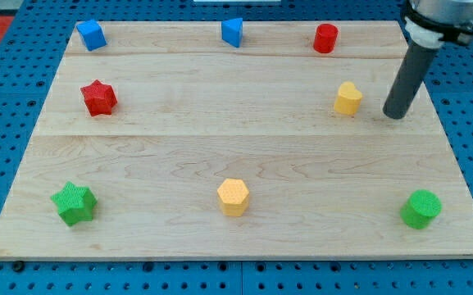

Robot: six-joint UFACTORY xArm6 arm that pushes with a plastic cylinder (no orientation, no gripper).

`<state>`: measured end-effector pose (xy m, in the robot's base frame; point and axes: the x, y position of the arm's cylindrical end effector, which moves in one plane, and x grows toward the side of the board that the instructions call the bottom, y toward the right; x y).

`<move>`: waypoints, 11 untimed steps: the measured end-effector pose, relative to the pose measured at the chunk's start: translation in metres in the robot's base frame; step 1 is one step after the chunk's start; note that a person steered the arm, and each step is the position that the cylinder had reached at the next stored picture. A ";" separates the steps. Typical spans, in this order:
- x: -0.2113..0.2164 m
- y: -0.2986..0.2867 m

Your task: Point at the left side of the blue triangle

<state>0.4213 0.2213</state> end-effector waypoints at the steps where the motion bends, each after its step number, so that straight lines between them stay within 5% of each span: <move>1: 0.029 -0.046; 2: 0.036 -0.125; 4: -0.071 -0.307; 7: -0.211 -0.308; 11: -0.226 -0.288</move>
